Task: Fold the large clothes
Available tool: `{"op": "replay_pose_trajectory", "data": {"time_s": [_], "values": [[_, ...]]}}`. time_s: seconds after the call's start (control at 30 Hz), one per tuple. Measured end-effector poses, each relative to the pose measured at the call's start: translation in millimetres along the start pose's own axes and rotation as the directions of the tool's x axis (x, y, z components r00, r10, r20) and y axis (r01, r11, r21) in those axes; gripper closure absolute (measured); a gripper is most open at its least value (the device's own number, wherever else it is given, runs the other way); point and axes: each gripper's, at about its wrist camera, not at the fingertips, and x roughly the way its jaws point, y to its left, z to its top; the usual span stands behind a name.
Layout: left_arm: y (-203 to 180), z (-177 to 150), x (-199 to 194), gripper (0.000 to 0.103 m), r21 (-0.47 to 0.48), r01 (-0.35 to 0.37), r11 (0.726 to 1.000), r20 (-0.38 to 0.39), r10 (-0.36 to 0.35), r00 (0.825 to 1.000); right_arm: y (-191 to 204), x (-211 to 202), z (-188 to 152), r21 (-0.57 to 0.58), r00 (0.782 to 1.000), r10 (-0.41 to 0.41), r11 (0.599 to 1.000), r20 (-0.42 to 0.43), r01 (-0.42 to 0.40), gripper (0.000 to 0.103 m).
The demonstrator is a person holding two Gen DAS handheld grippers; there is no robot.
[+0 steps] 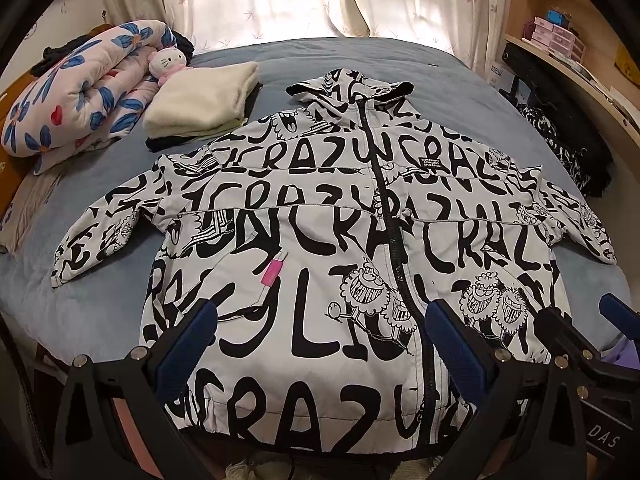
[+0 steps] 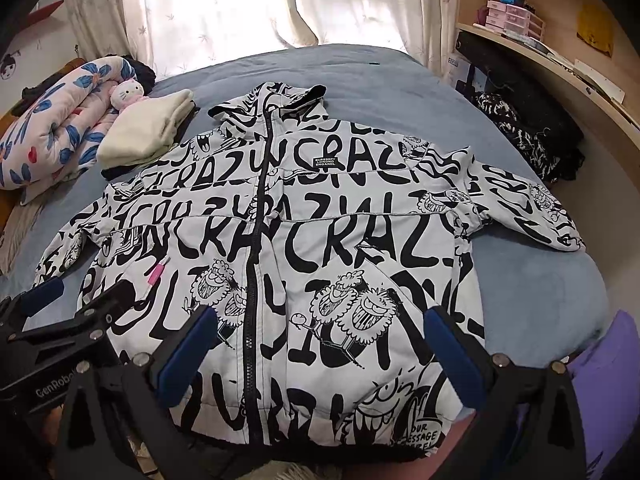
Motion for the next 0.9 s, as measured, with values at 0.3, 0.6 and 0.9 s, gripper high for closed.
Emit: {"op": "replay_pose_trajectory", "data": {"time_s": [0.3, 0.6, 0.9], "values": [[-2.6, 5.1, 2.8, 0.000, -0.004, 0.004, 1.000, -0.018, -0.004, 1.000, 0.1, 2.4, 3.8, -0.003, 1.000, 0.006, 1.000, 0.002, -0.006, 0.000], [-2.6, 12.8, 10.0, 0.000, 0.008, 0.005, 1.000, -0.025, -0.005, 1.000, -2.1, 6.1, 4.6, 0.010, 1.000, 0.005, 1.000, -0.003, -0.005, 0.000], [-6.5, 14.4, 12.1, 0.000, 0.018, 0.010, 1.000, -0.023, -0.010, 1.000, -7.4, 10.3, 3.2, 0.023, 1.000, 0.008, 1.000, -0.008, -0.008, 0.000]]}}
